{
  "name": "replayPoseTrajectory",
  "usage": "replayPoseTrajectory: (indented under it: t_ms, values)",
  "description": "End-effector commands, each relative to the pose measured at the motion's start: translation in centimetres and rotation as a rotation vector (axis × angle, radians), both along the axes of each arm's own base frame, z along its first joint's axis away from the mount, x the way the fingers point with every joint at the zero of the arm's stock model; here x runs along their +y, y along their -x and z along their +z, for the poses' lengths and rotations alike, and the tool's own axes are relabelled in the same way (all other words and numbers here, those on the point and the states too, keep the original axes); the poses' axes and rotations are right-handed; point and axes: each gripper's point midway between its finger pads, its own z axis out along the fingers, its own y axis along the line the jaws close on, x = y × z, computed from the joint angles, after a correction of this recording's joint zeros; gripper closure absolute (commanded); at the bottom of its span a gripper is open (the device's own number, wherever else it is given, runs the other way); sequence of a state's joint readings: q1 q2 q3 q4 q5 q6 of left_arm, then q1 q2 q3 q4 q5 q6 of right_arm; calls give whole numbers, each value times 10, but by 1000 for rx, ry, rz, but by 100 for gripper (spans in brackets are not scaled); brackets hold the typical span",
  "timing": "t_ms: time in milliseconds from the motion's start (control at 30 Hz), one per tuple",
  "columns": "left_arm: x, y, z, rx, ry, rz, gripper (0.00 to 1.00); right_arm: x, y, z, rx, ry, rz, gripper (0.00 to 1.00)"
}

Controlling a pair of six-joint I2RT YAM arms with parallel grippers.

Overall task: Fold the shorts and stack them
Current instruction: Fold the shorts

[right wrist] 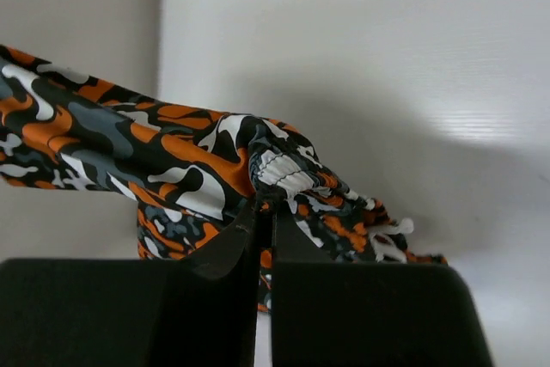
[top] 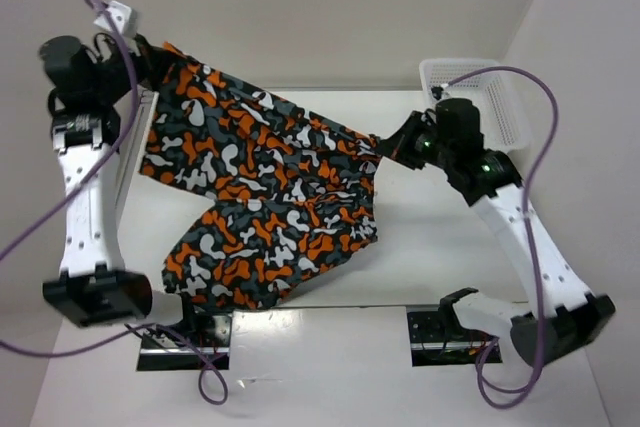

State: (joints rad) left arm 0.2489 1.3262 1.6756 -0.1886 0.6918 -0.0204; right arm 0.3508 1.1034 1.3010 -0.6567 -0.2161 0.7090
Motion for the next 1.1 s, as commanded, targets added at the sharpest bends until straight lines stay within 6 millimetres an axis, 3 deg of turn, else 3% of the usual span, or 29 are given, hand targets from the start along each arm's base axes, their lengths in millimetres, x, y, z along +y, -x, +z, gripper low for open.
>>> replayPoseTrajectory:
  t_ms: [0, 67, 100, 167, 200, 233, 300, 333, 367, 400, 433, 600, 667, 867, 933, 967, 1000, 1033, 1067]
  values:
    - [18, -41, -23, 13, -8, 58, 100, -24, -56, -31, -3, 83, -174, 100]
    - [21, -69, -63, 106, 12, 48, 100, -24, -79, -43, 9, 105, -190, 100]
    - [23, -77, -74, 130, 18, 48, 100, -24, -96, -67, 62, 126, -199, 100]
    - [28, -99, -98, 188, 30, 47, 100, -24, -117, -75, 66, 141, -213, 100]
    - [30, -106, -103, 198, 32, 47, 100, -27, -130, -99, 116, 171, -215, 100]
    - [32, -112, -110, 217, 36, 56, 100, -24, -141, -96, 99, 175, -211, 100]
    - [36, -128, -119, 232, 39, 56, 100, -28, -165, -111, 133, 178, -223, 100]
    - [39, -139, -136, 271, 47, 56, 100, -31, -177, -110, 119, 164, -229, 100]
    - [35, -144, -130, 269, 46, 47, 100, -25, -182, -113, 122, 160, -198, 100]
    - [36, -149, -134, 281, 48, 47, 100, -27, -202, -119, 129, 161, -209, 100]
    - [38, -158, -147, 303, 53, 46, 100, -26, -206, -127, 147, 177, -202, 100]
    - [36, -164, -176, 370, 64, 46, 100, -16, -241, -146, 177, 154, -180, 100]
    - [34, -161, -192, 406, 72, 35, 100, -14, -241, -153, 191, 152, -170, 100]
    - [34, -139, -178, 393, 79, 15, 100, -30, -221, -171, 224, 168, -182, 100]
    - [27, -125, -173, 389, 81, -14, 100, -30, -211, -163, 212, 159, -175, 100]
    - [22, -117, -172, 391, 85, -37, 100, -31, -204, -169, 229, 164, -174, 100]
    - [13, -104, -159, 368, 78, -58, 100, -30, -198, -168, 233, 159, -166, 100]
    - [7, -91, -181, 421, 94, -74, 100, -29, -194, -160, 215, 148, -159, 100]
    - [1, -72, -166, 382, 85, -86, 100, -31, -186, -168, 236, 154, -158, 100]
